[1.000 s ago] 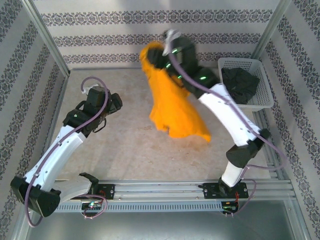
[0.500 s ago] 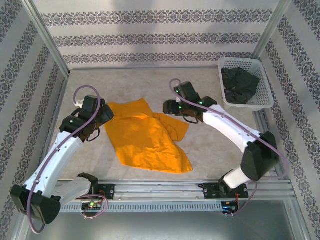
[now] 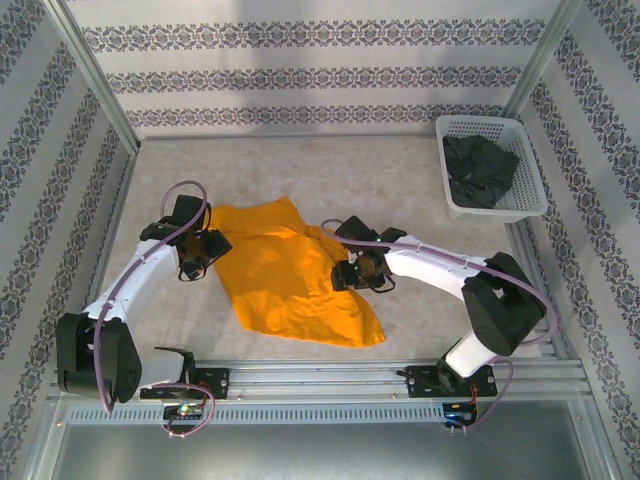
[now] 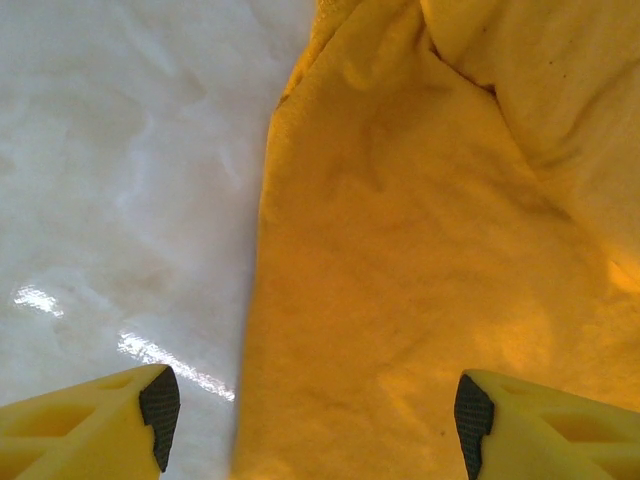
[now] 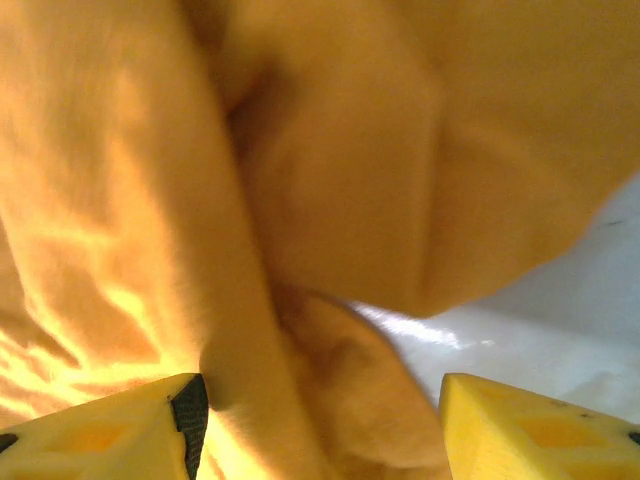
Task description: Fold and stack the t-shirts
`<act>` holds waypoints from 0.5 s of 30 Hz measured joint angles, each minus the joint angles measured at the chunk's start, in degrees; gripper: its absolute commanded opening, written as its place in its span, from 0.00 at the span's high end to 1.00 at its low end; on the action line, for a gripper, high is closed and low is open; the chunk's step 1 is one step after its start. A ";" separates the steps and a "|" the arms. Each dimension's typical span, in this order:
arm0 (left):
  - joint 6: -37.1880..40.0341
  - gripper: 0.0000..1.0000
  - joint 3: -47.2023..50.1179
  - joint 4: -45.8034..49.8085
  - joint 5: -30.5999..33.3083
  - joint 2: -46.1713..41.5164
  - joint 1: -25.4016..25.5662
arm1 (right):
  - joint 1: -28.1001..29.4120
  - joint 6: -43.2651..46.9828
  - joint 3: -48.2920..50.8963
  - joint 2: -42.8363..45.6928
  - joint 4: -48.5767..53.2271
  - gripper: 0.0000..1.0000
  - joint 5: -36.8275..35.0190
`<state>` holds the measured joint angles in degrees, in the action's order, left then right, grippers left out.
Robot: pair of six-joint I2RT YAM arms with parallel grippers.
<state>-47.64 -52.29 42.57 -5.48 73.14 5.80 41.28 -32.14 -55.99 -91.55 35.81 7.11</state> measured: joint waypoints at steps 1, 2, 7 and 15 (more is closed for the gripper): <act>0.02 0.26 0.00 -0.24 -0.33 0.02 -0.28 | 0.90 0.46 0.00 -0.17 0.61 0.39 0.42; 0.02 0.27 0.00 -0.37 -0.46 0.02 -0.31 | 1.40 0.68 0.00 -0.17 1.16 0.41 0.92; 0.02 0.29 0.00 -0.72 -1.03 0.13 -0.31 | 1.55 1.18 0.24 -0.59 2.16 0.84 1.79; 0.87 0.30 -0.11 -0.70 -1.62 -0.02 -0.31 | -5.33 -0.83 -0.42 -1.81 3.45 0.44 1.70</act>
<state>-46.76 -52.40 41.87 -7.09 73.12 5.50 35.94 -32.97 -56.40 -93.36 39.27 8.82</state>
